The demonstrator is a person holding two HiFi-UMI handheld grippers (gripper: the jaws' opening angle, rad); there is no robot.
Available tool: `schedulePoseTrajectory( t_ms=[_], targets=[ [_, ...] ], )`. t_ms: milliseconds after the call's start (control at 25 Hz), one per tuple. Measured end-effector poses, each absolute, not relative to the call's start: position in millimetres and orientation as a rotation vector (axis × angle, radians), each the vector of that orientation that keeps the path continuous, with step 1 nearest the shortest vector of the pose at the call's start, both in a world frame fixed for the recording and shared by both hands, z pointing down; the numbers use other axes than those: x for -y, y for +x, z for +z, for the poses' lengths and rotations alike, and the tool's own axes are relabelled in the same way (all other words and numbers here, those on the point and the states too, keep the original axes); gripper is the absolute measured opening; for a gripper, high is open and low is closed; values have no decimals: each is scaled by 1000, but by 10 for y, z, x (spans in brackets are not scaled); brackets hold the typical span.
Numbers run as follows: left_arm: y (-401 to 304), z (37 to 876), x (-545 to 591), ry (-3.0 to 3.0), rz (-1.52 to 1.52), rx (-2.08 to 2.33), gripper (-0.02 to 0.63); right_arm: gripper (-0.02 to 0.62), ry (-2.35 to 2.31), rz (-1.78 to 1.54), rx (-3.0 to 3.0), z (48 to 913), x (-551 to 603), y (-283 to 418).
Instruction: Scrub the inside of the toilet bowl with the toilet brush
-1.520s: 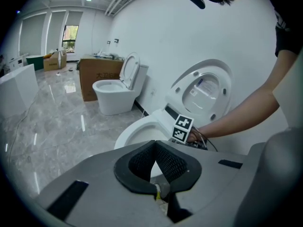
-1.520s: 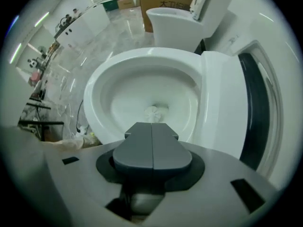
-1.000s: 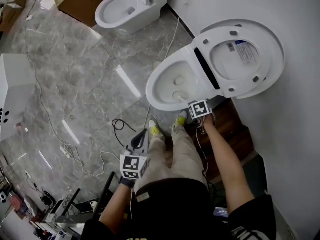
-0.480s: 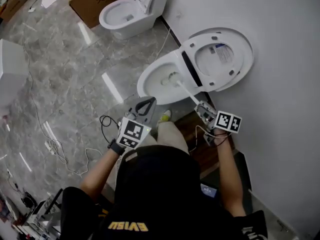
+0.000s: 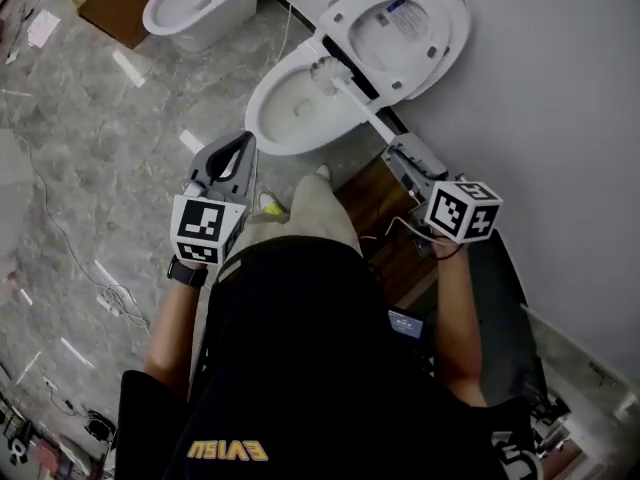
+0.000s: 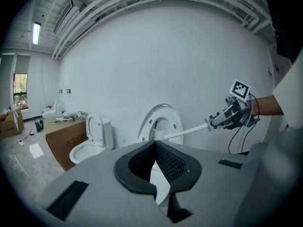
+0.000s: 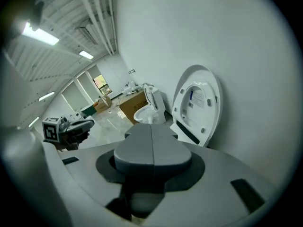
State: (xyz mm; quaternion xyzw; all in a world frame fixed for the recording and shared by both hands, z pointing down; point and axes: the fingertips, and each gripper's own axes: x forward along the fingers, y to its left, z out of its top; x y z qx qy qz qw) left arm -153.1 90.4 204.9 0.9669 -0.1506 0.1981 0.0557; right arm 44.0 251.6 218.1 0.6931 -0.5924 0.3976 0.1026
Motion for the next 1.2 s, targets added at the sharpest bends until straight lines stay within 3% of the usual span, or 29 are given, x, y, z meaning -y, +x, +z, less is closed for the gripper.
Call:
schedulePoseTrajectory(
  t_ms=[1200],
  targets=[
    [-2061,1935,-1427,2892,449,679,18,160,1983,819,1721,2086,-2829,-86]
  ],
)
